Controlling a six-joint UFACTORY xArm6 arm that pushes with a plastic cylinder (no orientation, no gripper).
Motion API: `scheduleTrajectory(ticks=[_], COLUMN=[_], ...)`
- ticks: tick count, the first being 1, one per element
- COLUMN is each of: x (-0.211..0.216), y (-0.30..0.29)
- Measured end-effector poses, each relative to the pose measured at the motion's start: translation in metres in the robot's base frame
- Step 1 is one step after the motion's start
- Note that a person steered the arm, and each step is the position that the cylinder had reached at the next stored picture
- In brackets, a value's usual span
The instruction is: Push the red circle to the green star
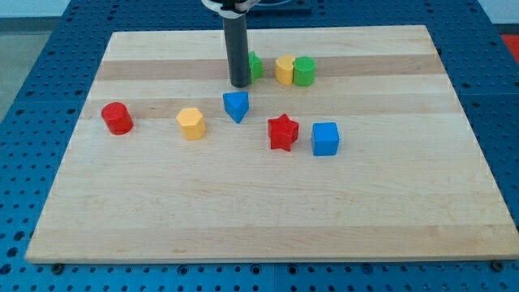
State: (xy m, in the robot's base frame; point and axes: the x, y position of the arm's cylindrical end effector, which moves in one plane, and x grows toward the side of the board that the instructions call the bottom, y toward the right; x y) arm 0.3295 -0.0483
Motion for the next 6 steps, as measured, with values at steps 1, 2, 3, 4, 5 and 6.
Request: scheduleTrajectory(ticks=[1, 2, 3, 4, 5, 6], x=[0.029, 0.073, 0.083, 0.092, 0.129, 0.172], y=[-0.011, -0.027, -0.038, -0.037, -0.034, -0.042])
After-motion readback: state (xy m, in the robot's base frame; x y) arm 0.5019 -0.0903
